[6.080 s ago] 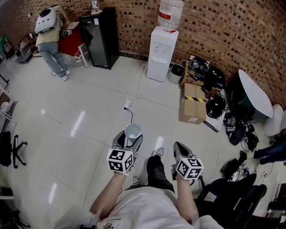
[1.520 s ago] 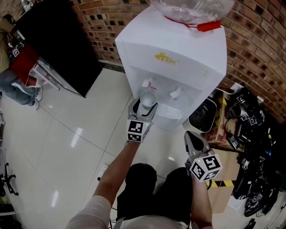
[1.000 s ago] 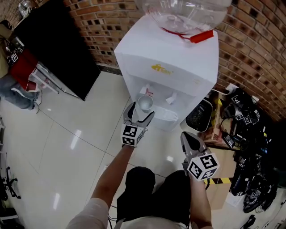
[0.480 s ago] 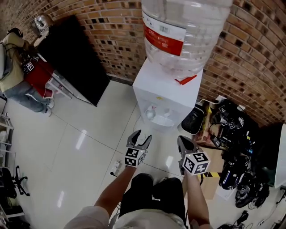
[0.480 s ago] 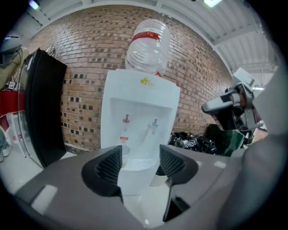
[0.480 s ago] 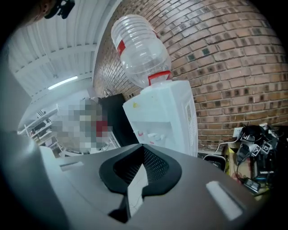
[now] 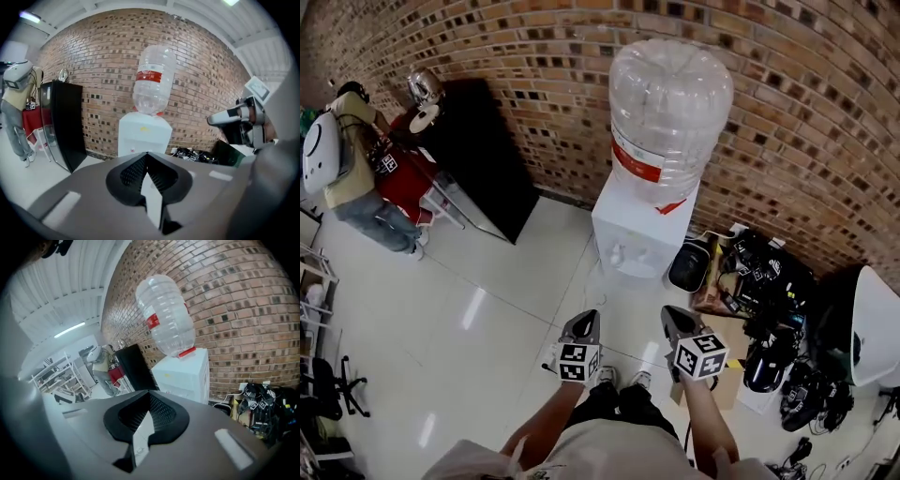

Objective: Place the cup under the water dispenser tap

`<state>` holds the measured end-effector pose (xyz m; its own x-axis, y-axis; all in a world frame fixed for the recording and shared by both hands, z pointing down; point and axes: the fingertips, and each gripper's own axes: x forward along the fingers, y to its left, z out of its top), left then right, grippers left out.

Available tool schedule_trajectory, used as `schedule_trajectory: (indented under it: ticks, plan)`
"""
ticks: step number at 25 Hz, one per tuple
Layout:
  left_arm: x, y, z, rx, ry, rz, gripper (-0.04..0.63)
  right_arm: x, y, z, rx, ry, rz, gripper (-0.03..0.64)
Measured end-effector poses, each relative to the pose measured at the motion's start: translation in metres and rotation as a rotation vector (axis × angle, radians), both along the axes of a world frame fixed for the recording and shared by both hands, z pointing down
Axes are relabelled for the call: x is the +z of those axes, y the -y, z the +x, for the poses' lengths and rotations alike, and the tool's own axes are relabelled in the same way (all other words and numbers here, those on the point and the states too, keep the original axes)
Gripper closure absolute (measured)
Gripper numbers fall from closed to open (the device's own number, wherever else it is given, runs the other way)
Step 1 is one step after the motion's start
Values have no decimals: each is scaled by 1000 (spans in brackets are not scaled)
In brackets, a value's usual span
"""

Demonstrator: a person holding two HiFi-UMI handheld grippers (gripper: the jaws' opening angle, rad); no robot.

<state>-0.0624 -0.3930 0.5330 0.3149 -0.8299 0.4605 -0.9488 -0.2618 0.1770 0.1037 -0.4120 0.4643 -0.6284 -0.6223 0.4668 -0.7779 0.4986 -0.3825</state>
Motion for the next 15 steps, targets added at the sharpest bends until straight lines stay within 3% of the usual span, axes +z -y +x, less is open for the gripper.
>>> schedule_trajectory:
  ticks: [8,15]
  plan:
    - [-100,0,8,19,-32,94,584,-58,-19,1,42,59,67,617]
    - [-135,-6,27,69,-116,123,584,-85,-27,2,52,40,141,617]
